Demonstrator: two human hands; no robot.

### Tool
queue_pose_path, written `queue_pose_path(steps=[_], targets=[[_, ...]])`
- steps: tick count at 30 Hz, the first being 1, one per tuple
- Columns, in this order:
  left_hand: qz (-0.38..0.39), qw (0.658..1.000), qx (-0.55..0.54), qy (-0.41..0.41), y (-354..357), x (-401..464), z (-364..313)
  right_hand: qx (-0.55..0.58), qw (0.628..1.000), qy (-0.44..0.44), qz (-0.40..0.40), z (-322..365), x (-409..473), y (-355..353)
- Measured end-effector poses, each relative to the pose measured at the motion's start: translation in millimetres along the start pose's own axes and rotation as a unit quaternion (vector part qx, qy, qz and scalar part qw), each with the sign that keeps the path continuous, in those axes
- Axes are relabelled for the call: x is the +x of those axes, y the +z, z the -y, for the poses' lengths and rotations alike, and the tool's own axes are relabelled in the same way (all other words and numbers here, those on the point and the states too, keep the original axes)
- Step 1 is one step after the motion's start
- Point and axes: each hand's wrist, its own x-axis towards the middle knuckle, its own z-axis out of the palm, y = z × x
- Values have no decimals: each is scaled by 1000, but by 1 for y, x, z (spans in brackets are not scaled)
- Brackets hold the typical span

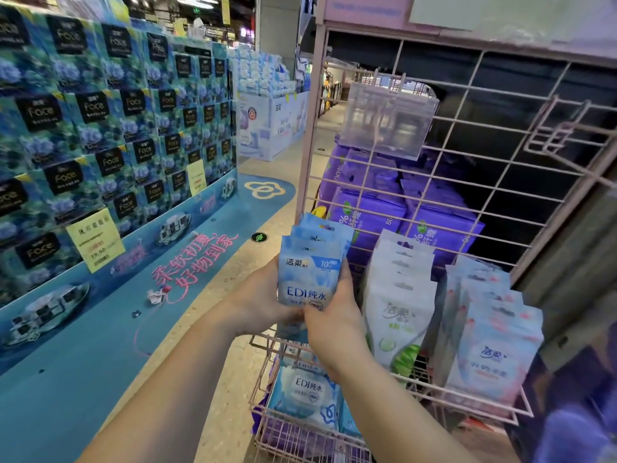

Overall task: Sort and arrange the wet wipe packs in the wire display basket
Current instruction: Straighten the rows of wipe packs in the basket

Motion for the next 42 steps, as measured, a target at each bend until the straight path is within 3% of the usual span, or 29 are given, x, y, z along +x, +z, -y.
queue_pose_path(steps=[6,9,14,20,23,26,28,30,32,34,37,39,42], targets=[[14,1000,21,8,7,-1,-3,124,992,22,-26,-2,15,3],[23,1000,15,9,5,4,3,151,989,4,2,-1,21,5],[-9,999,32,-6,2,-3,6,111,993,-47,4,-7,19,8],[-49,998,30,-9,6,-10,14,73,997,-21,17,-7,9,5],[-56,996,28,-67,7,-19,17,104,994,-27,21,-12,-10,-3],[-165,977,-14,-134,11,-34,8,143,986,-69,54,-23,-40,-22],[-272,958,-46,-83,24,-49,-16,155,982,-102,36,-34,-59,-42],[-326,942,-84,1,48,-61,-48,137,979,-142,-57,-51,-68,-65],[-287,952,-85,68,79,-71,-76,130,966,-159,-158,-65,-71,-91],[-181,975,-64,110,116,-73,-89,126,945,-166,-251,-77,-71,-116],[8,991,-122,56,165,-65,-112,148,916,-129,-349,-99,-65,-156],[62,987,-150,0,188,-51,-124,156,926,-87,-332,-110,-54,-176],[73,960,-260,-72,201,-12,-131,133,960,-27,-243,-114,-32,-195]])
